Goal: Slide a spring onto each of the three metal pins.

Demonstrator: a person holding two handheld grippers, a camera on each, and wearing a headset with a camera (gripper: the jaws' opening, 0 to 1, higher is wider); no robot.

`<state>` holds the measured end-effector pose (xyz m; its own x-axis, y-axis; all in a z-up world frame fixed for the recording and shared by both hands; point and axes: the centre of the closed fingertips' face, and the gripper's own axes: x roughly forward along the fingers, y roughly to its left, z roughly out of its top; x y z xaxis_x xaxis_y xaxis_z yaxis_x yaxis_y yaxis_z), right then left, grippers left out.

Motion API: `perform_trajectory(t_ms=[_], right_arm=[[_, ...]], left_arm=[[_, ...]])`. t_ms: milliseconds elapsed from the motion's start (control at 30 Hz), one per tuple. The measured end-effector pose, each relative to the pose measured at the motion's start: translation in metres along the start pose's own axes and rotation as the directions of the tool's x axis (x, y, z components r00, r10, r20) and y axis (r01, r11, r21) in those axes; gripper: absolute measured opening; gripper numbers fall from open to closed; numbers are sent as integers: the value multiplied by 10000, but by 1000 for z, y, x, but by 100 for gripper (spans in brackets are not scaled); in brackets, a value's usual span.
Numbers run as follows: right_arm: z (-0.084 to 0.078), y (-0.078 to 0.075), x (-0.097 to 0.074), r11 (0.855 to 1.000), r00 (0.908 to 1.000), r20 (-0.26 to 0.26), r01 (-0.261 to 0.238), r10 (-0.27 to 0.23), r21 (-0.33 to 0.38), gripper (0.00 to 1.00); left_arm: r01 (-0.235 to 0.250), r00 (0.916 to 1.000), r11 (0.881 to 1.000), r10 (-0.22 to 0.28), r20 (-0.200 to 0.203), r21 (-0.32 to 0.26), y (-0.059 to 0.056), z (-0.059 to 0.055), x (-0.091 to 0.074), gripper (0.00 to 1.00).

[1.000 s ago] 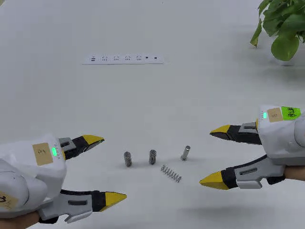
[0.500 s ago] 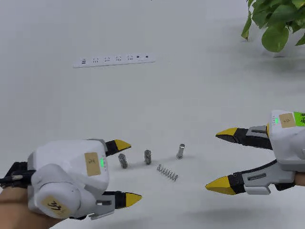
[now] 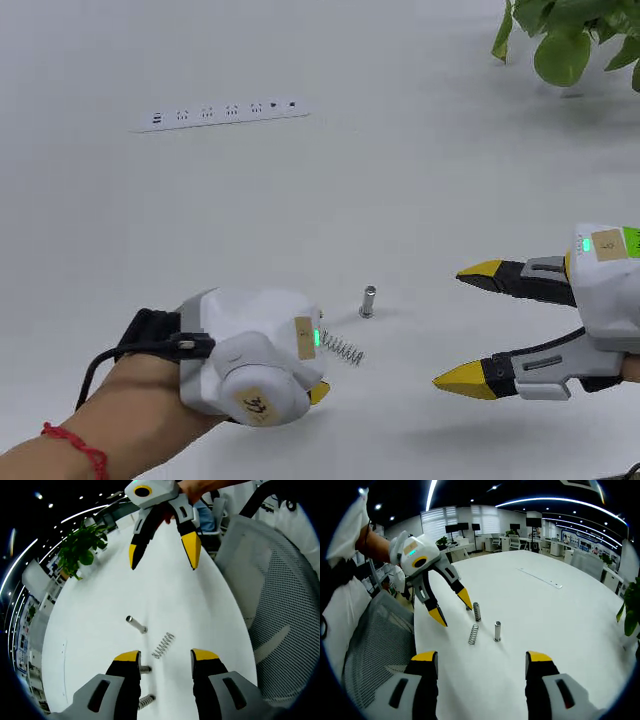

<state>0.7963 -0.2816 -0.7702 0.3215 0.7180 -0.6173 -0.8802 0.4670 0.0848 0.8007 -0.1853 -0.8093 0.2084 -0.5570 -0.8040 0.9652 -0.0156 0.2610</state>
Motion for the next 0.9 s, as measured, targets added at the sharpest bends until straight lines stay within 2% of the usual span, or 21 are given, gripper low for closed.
perform_trajectory(t_ms=[67, 133, 333, 400, 567, 900], right_arm=[[-2, 1, 0, 10000, 10000, 1, 19, -19, 87, 72], [-4, 1, -1, 9999, 10000, 10, 58, -58, 136, 72], [-9, 0, -5, 9992, 9998, 98, 196, -200, 347, 71], [-12, 0, -6, 9988, 9997, 119, 227, -232, 439, 71], [-17, -1, -8, 9977, 9994, 142, 297, -306, 613, 71], [-18, -2, -12, 9958, 9985, 269, 454, -477, 801, 70]], left_arm=[[27, 9994, 9996, -17, -350, 278, 0, -6, 6, 39], [-13, 9986, 9994, 31, -531, 345, 1, -7, 13, 37], [2, 9938, 9992, 42, -1109, 398, -2, -11, 26, 32], [7, 9920, 9997, 26, -1264, 256, -4, -12, 31, 31], [-1, 9889, 9997, -36, -1487, -248, -6, -16, 42, 30], [53, 9872, 9992, -114, -1589, -384, -5, -13, 47, 28]])
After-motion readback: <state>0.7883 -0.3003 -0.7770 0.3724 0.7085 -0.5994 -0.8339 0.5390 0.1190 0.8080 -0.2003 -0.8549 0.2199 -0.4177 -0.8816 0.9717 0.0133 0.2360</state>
